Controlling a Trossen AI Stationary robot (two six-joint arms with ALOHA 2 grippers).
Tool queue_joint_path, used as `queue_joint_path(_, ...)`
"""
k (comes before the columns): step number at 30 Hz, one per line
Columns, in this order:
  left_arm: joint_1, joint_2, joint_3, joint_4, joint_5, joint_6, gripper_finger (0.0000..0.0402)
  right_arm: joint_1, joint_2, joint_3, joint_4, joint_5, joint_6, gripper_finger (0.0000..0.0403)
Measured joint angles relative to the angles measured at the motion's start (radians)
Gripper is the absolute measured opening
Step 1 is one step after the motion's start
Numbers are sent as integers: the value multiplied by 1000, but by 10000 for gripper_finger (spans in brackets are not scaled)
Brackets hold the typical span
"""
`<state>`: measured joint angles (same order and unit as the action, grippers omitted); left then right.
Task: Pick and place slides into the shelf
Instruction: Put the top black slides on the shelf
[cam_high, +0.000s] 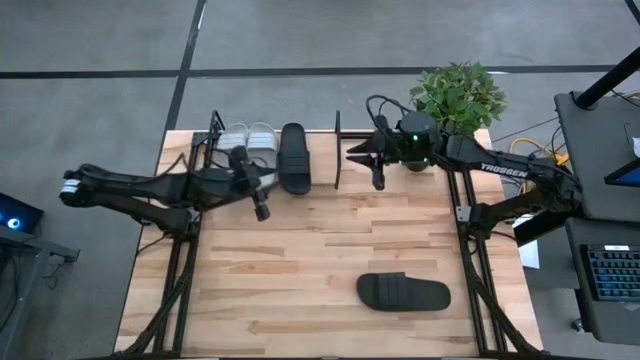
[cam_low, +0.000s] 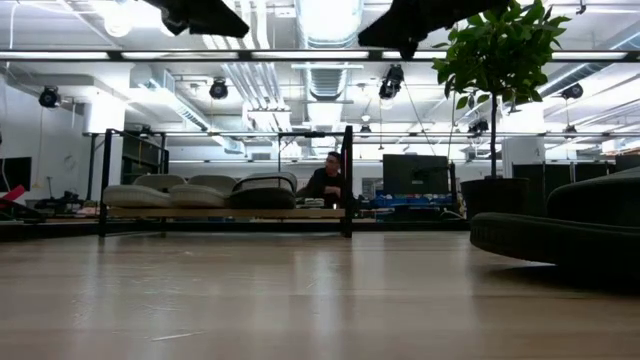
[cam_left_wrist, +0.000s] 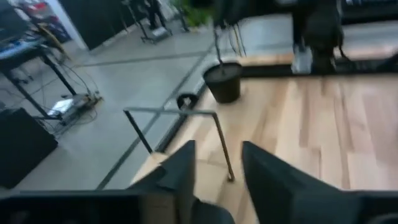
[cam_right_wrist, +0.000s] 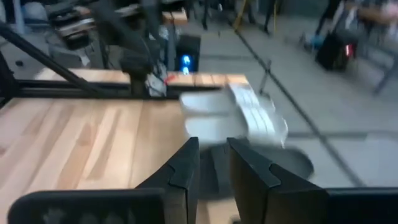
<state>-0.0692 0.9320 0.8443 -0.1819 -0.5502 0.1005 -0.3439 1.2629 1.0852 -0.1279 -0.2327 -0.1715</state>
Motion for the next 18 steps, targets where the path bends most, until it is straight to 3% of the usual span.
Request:
queue_joint_path(3,0,-42,-8,28,-13,-17,37,60,1,-47,128,41,-57,71)
queue_joint_path(5,0,-67,-15,60,-13,-16,11,106,3,-79,208,81,-136,68)
queue_joint_path(11,0,-166,-56,74,-51,-17,21,207,48,-117,295,208,-315,64)
queue_joint_path(18,0,-286,-125,71,-54,-26,22,247,200,-23,278,255,-331,97)
